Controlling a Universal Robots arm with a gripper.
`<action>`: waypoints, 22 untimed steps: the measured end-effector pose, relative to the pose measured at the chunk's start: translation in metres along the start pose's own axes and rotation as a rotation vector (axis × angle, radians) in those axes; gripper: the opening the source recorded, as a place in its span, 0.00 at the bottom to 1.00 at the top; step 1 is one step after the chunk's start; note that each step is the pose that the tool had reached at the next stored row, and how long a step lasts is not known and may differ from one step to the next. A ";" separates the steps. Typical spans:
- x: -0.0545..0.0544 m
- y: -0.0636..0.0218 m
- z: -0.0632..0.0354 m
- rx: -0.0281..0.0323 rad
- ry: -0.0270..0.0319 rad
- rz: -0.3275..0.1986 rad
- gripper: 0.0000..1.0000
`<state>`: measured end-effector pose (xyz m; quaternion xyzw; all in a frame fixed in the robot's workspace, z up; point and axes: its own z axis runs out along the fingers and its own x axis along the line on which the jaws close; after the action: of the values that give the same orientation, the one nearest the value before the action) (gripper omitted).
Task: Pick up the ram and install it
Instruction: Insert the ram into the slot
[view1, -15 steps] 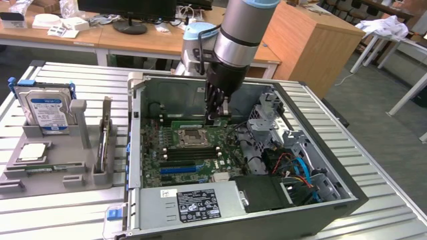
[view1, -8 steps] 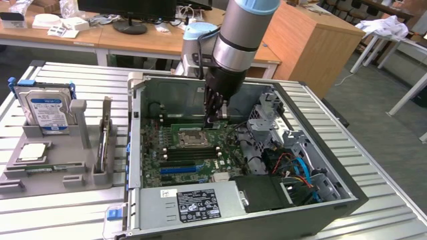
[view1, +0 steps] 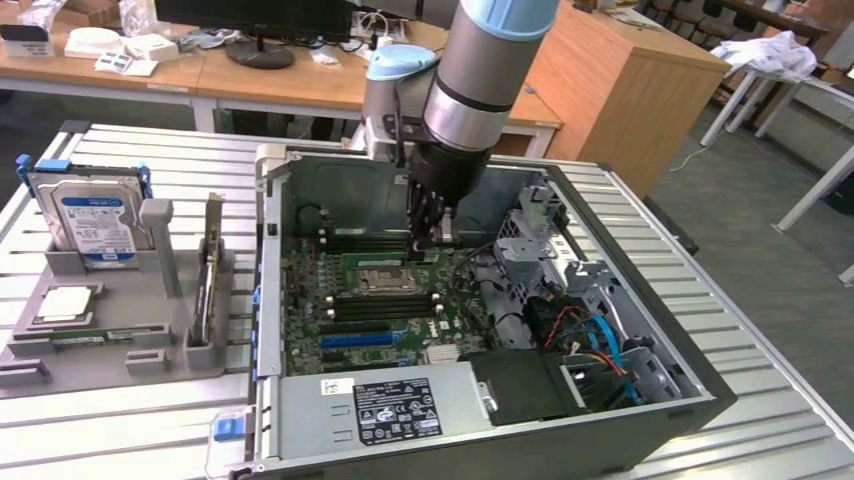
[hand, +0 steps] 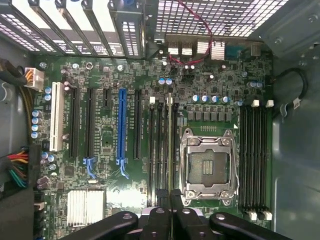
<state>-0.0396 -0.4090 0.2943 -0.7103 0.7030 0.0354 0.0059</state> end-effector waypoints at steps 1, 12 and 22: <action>0.000 0.0000 0.0000 0.0000 0.0001 0.000 0.12; 0.006 0.0001 -0.0003 0.0000 0.0000 0.000 0.12; 0.008 -0.0001 0.0034 0.0000 0.0000 0.000 0.12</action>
<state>-0.0396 -0.4166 0.2905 -0.7103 0.7030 0.0354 0.0059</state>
